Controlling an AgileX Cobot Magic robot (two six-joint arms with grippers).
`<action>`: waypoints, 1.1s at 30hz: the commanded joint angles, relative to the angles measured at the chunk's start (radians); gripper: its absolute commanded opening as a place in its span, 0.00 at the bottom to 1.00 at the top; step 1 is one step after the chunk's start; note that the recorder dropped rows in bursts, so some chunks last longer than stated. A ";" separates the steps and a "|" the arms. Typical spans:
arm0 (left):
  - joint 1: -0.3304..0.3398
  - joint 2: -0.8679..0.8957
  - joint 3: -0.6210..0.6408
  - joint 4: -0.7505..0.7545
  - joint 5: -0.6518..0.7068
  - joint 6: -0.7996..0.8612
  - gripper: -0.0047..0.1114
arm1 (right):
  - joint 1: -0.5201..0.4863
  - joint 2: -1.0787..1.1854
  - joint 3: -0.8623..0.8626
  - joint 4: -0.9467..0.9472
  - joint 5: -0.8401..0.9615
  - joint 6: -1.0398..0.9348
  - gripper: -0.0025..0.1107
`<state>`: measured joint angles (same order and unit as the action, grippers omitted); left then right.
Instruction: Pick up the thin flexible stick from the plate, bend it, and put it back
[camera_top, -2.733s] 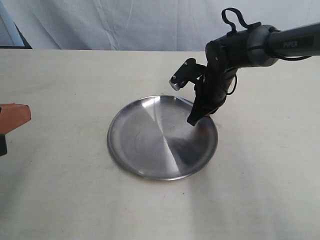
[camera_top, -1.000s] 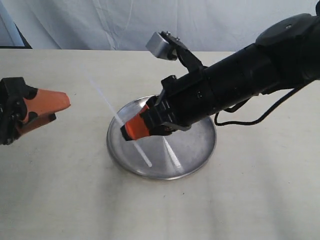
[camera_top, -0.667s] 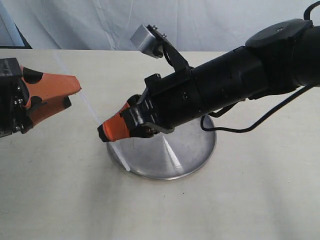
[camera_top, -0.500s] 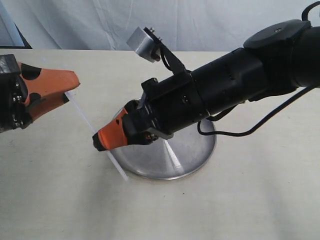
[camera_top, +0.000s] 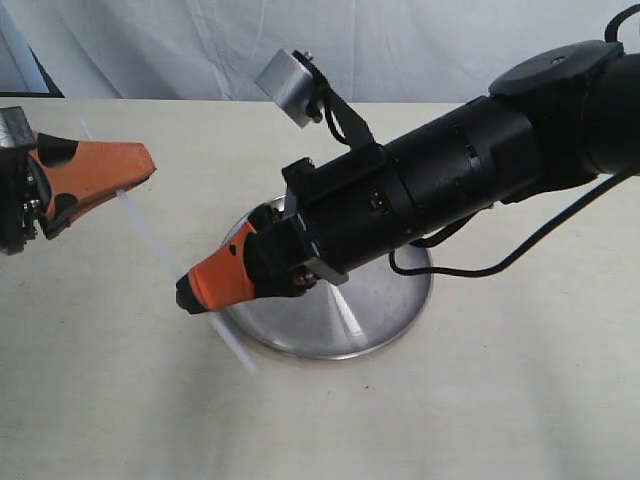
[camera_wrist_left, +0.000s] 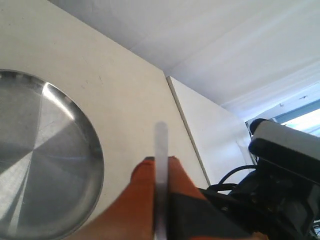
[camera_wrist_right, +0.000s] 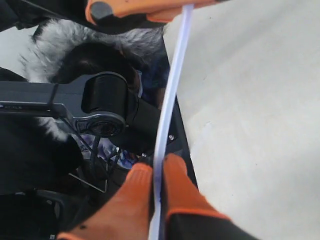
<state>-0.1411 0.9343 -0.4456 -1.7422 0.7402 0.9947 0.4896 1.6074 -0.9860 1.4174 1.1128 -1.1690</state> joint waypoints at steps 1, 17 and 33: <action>-0.002 0.000 -0.005 -0.002 -0.018 0.065 0.04 | 0.002 -0.009 0.003 -0.015 0.067 -0.028 0.01; -0.002 0.000 -0.006 -0.002 0.083 0.071 0.04 | 0.002 -0.009 0.003 -0.190 -0.081 0.116 0.54; -0.009 0.000 -0.075 -0.002 0.122 0.037 0.04 | 0.140 -0.009 0.003 -0.156 -0.235 0.116 0.38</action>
<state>-0.1419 0.9343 -0.4983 -1.7352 0.8375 1.0370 0.6224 1.6074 -0.9860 1.2460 0.8936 -1.0513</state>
